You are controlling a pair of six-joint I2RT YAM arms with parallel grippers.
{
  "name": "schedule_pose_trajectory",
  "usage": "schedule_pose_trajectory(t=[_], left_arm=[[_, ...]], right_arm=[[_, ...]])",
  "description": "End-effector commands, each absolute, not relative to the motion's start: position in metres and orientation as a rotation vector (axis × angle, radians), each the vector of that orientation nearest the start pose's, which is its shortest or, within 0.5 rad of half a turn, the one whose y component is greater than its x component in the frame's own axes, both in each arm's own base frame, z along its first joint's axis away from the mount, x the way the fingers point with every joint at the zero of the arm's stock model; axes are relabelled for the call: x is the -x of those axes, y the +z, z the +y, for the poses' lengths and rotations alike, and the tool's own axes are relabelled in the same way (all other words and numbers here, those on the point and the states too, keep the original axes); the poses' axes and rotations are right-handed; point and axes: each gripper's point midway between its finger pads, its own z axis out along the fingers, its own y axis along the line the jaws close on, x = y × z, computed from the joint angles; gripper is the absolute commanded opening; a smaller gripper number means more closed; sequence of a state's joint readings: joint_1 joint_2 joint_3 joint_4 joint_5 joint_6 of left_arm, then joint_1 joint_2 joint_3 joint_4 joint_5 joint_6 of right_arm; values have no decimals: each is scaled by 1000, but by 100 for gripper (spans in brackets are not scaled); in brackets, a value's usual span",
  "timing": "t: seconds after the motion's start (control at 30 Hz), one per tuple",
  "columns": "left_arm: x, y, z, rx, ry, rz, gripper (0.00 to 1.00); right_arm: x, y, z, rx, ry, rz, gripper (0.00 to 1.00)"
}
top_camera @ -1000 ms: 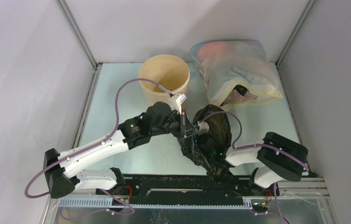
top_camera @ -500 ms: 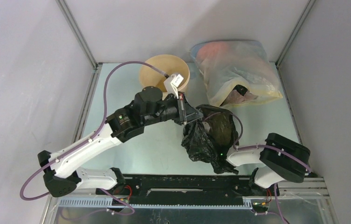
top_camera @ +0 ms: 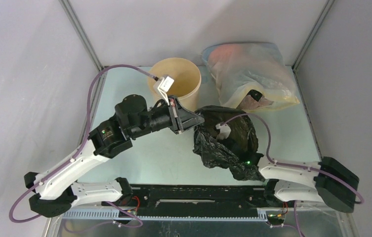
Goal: Put the trash bags into the trash bin
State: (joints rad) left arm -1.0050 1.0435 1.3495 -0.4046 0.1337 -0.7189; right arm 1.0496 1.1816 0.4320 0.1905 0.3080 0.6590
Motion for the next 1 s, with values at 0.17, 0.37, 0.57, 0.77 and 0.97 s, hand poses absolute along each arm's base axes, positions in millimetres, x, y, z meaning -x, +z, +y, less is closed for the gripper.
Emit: schedule_pose_trajectory(t=[0.17,0.37,0.57,0.77,0.97], left_arm=[[-147,425,-327,-449,-1336,1835,0],[-147,419,-337,-459,-1362,1850,0],[-137,466,-319,-448,-1399,1731,0],[-133,476,-303,-423,-1390,1696,0],[-130,468,-302,-432,-1390,1714,0]], right_arm=[[-169,128,313,456,908,2051,0],[-177,92,320,473,805,2179,0],[-188,55,299,391,661,2299,0],[-194,73,290,356,637,2253,0],[-198,122,261,260,586,2132,0]])
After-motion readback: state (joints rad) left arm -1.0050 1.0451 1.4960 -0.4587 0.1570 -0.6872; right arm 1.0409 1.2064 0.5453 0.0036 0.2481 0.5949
